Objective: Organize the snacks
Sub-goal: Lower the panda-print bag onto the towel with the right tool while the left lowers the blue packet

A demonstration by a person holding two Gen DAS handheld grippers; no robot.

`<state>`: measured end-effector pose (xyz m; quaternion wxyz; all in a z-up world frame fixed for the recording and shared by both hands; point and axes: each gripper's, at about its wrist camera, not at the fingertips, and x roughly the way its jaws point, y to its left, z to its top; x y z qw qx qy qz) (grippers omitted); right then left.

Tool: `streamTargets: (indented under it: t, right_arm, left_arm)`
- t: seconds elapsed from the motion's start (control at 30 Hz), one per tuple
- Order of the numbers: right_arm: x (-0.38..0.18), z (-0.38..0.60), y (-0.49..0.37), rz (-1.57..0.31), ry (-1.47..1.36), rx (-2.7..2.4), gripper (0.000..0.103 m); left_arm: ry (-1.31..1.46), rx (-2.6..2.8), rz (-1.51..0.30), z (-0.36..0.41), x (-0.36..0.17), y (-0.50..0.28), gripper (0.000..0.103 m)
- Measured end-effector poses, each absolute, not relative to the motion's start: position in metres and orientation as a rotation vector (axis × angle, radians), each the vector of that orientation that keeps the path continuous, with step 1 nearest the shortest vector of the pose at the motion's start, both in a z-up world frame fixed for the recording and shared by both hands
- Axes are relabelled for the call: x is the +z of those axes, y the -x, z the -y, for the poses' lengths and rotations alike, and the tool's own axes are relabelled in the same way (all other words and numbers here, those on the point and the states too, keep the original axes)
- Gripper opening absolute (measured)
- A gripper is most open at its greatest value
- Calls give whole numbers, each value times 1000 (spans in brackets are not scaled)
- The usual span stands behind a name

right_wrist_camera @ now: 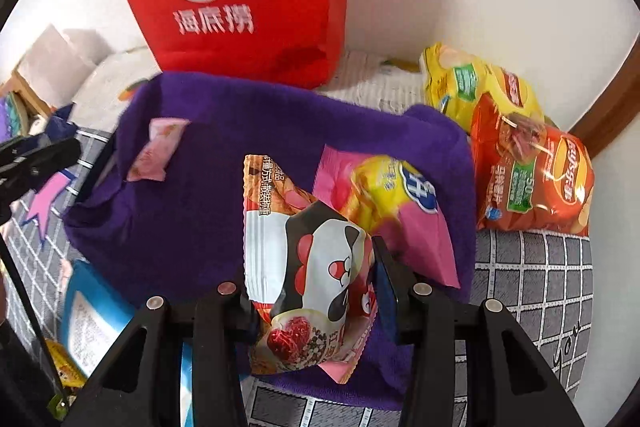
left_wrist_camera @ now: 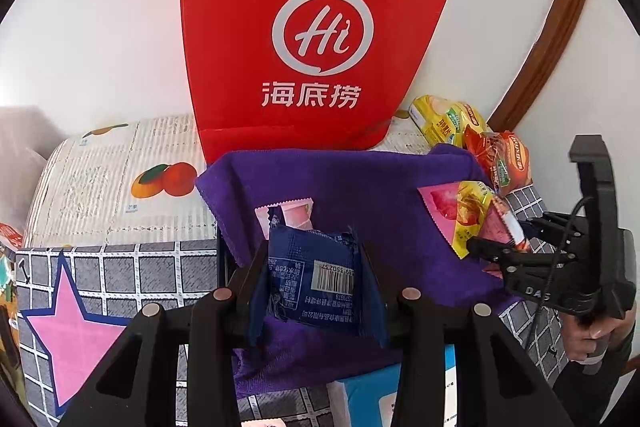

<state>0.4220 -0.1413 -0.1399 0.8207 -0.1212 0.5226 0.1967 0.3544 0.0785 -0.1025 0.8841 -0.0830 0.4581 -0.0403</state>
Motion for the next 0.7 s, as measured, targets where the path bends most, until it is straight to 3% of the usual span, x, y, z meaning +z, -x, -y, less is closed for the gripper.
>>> streamTargets:
  t: [0.37, 0.47, 0.57, 0.7]
  right_arm:
    - [-150, 142, -427, -1150, 264, 418, 45]
    - [-152, 141, -428, -1153, 273, 417, 50]
    - [-154, 135, -428, -1144, 294, 420, 62]
    - [-150, 134, -427, -1137, 275, 430, 64]
  left_arm:
    - [155, -52, -1054, -72, -126, -362, 39]
    - [151, -37, -1078, -72, -133, -364, 39]
    - [151, -34, -1097, -72, -139, -365, 39]
    - [149, -34, -1110, -71, -143, -364, 39]
